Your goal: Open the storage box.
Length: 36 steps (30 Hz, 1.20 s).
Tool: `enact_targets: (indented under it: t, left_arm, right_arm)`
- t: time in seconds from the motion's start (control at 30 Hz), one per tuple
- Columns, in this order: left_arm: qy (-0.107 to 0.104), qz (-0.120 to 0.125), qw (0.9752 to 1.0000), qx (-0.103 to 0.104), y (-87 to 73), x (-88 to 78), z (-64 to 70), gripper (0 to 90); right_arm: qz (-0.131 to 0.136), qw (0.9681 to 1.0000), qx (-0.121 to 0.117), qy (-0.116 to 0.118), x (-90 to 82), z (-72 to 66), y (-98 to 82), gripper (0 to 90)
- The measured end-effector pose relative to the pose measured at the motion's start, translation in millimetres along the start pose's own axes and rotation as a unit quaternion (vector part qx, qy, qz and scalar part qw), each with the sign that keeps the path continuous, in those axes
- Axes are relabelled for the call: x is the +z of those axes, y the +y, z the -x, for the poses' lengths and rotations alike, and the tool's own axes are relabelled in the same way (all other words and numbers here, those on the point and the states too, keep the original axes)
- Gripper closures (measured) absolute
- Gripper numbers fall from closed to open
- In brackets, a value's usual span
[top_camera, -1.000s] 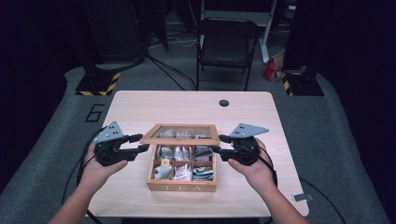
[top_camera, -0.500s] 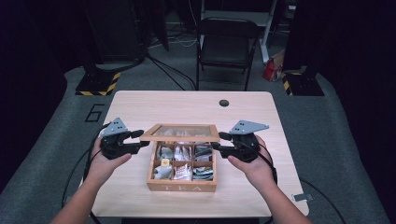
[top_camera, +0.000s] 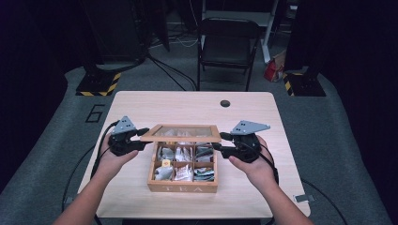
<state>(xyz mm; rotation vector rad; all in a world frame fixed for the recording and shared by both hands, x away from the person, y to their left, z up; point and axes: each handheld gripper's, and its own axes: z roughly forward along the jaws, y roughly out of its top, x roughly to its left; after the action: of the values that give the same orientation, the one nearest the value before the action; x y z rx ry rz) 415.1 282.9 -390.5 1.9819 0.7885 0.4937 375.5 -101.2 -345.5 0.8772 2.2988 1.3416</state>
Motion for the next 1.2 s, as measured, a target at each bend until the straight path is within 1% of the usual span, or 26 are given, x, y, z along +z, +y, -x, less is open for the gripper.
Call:
enact_targets:
  t: [0.07,0.27,0.3,0.4,0.5,0.53,0.63,0.67,0.7,0.77,0.8,0.87,0.93,0.97,1.03,1.07,1.1,1.13,1.2]
  left_arm:
    - [0.003,0.0,1.0,0.001,0.3,-0.1,0.0,58.4]
    - [-0.002,0.0,1.0,-0.005,0.7,-0.1,-1.6,58.5]
    - [-0.006,-0.003,1.0,-0.005,1.1,-0.3,-2.5,58.4]
    - [-0.006,-0.001,0.9999,-0.008,2.1,0.2,-3.6,58.4]
    - [-0.009,-0.005,0.9999,-0.01,4.4,0.0,-5.3,58.4]
    - [-0.01,-0.004,0.9999,-0.011,5.1,0.3,-6.0,58.4]
    - [-0.013,-0.004,0.9998,-0.014,7.9,0.8,-7.9,58.5]
    - [-0.013,-0.005,0.9998,-0.013,8.8,0.9,-8.7,58.5]
    - [-0.014,-0.007,0.9998,-0.014,10.4,1.1,-9.6,58.5]
    - [-0.014,-0.007,0.9998,-0.015,11.7,1.2,-10.9,58.6]
    - [-0.015,-0.006,0.9997,-0.017,12.3,1.7,-11.3,58.6]
    - [-0.017,-0.009,0.9997,-0.016,13.7,1.5,-12.3,58.6]
    - [-0.019,-0.013,0.9996,-0.014,15.8,1.6,-13.8,58.7]
    - [-0.017,-0.011,0.9997,-0.015,16.5,2.0,-14.0,58.8]
    - [-0.019,-0.012,0.9996,-0.016,18.2,2.2,-15.4,58.9]
    - [-0.019,-0.011,0.9996,-0.017,18.6,2.6,-15.9,58.9]
    - [-0.02,-0.013,0.9996,-0.017,19.7,2.4,-16.6,58.9]
    - [-0.018,-0.011,0.9996,-0.017,20.3,2.9,-16.8,59.0]
    - [-0.021,-0.009,0.9996,-0.019,20.9,3.2,-17.9,59.0]
  right_arm:
    - [0.002,1.0,0.001,0.0,0.0,0.7,0.3,52.0]
    - [0.007,0.9999,0.008,0.001,0.5,1.7,-0.7,51.9]
    - [0.008,1.0,0.006,0.002,0.9,2.4,-1.1,52.0]
    - [0.006,0.9999,0.009,0.001,3.1,3.6,-3.3,49.7]
    - [-0.001,1.0,0.007,-0.003,6.5,5.1,-5.8,48.8]
    - [-0.002,1.0,0.002,-0.005,8.1,6.1,-6.5,48.8]
    - [-0.004,0.9999,0.0,-0.01,11.1,8.6,-6.2,49.4]
    - [-0.006,0.9999,-0.001,-0.014,12.7,9.8,-5.8,49.9]
    - [-0.005,0.9998,-0.01,-0.016,14.3,12.0,-5.2,50.4]
    - [-0.011,0.9996,-0.009,-0.023,18.1,16.2,-4.1,51.6]
    - [-0.009,0.9996,-0.013,-0.023,19.8,18.4,-3.5,51.9]
    - [-0.012,0.9995,-0.01,-0.029,23.1,21.9,-2.4,52.4]
    - [-0.007,0.9994,-0.011,-0.03,27.3,26.7,-1.3,52.5]
    - [-0.01,0.9994,-0.006,-0.032,28.5,27.9,-1.1,52.5]
    - [-0.007,0.9994,-0.009,-0.031,32.0,31.7,-0.7,52.4]
    - [-0.009,0.9994,-0.006,-0.032,34.3,32.9,-0.8,52.4]
    - [-0.009,0.9994,-0.007,-0.033,36.0,33.9,-0.7,52.4]
    - [-0.012,0.9993,-0.007,-0.034,38.0,34.7,-1.0,52.4]
    - [-0.011,0.9993,-0.01,-0.035,41.7,36.6,-1.4,52.4]
